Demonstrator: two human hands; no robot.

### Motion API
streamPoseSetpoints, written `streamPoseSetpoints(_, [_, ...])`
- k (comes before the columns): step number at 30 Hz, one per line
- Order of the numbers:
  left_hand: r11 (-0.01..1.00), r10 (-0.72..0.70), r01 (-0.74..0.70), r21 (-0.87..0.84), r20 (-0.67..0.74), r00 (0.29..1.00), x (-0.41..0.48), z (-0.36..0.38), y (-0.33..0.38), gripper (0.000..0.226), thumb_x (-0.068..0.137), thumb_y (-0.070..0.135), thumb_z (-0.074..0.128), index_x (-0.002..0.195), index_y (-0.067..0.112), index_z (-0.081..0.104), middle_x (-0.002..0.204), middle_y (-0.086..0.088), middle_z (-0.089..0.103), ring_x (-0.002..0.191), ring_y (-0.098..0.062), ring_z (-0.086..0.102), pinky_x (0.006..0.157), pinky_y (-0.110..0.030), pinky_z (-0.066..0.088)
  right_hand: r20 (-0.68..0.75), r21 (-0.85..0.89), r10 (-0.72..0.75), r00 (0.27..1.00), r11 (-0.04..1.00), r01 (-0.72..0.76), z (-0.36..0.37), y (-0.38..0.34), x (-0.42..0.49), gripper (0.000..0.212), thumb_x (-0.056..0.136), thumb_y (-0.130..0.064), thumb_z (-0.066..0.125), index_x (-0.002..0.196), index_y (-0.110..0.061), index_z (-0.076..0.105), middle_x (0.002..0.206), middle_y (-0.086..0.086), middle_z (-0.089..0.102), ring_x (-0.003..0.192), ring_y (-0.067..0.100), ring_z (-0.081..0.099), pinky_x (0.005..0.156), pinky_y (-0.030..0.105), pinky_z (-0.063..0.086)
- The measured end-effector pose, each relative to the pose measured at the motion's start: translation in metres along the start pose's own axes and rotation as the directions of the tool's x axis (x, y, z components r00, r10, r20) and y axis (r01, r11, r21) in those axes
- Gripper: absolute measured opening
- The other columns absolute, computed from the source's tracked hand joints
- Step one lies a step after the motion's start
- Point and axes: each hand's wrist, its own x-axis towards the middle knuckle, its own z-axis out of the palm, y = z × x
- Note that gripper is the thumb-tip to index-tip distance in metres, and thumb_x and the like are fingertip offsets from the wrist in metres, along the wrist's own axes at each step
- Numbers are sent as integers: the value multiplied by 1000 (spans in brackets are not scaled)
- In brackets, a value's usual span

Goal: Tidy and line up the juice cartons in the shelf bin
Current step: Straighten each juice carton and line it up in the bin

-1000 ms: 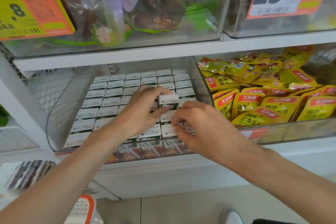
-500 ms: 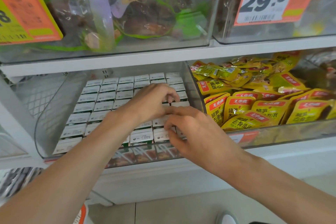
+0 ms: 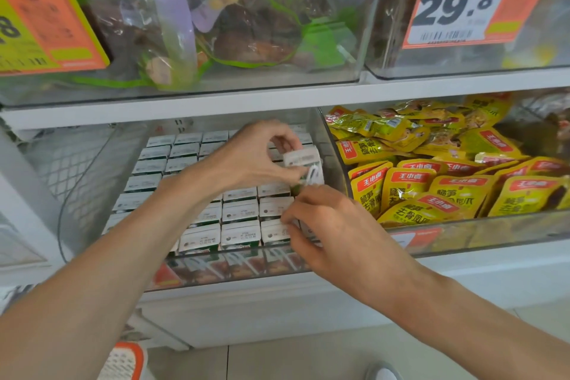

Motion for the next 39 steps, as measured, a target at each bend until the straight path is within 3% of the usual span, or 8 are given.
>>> streamPoseSetpoints(4, [936,-114,55,-348,-150,982,-27,-11,5,24,81,0,84,96,14,72,91,5,80,83,-2,75,72,-13,56,-27,-4,56,998,998,-56,1,-1,2,15,96,-14,65,107,-11,75,113,5,68,106,28,65,85,43,56])
streamPoseSetpoints(9, [894,-240,58,-444,-366,899,-84,-18,6,20,89,9,80,106,19,74,97,15,81,88,-3,76,73,-11,54,-117,46,99,988,994,-94,4,-3,10,27,95,-20,73,121,-15,66,118,1,62,96,26,68,74,35,53])
streamPoseSetpoints(12, [848,-391,145,-511,-416,821,-109,-24,8,20,93,26,76,113,30,77,100,1,81,94,-16,76,82,-25,60,-132,173,122,984,980,-98,7,-6,20,40,97,-40,71,130,-23,58,127,-9,59,100,11,67,79,33,59])
streamPoseSetpoints(18, [584,-638,277,-763,-221,737,-139,-26,9,47,82,41,80,124,23,71,102,2,82,90,-19,80,96,-36,55,185,703,212,959,654,-280,18,-29,42,40,94,-38,75,130,-25,65,105,-5,78,97,7,76,88,26,61])
streamPoseSetpoints(22, [514,-645,271,-814,-158,748,-146,-24,3,53,78,41,82,117,7,73,107,-5,81,98,-22,79,108,-41,51,255,756,258,932,547,-359,24,-37,44,35,94,-26,78,127,-19,70,104,4,79,92,16,78,88,33,64])
streamPoseSetpoints(27, [552,-567,264,-791,-124,814,-152,-30,-3,43,83,34,77,124,25,68,113,1,80,105,-16,77,106,-37,50,303,826,295,906,393,-403,21,-32,41,23,95,-26,77,117,-17,78,111,6,79,106,20,77,96,31,62])
streamPoseSetpoints(33, [638,-437,262,-724,-61,897,-150,-22,-8,54,102,23,62,151,42,48,121,4,78,112,-15,75,93,-30,61,244,847,306,920,394,-356,22,-27,39,23,93,-26,79,114,-19,77,103,0,80,102,17,77,91,28,62])
streamPoseSetpoints(39, [635,-424,253,-730,-56,904,-152,-19,-11,37,106,30,54,135,53,50,121,9,77,112,-12,75,94,-32,61,267,836,301,916,400,-375,22,-23,38,28,91,-31,79,117,-20,76,106,1,80,100,16,77,91,28,63])
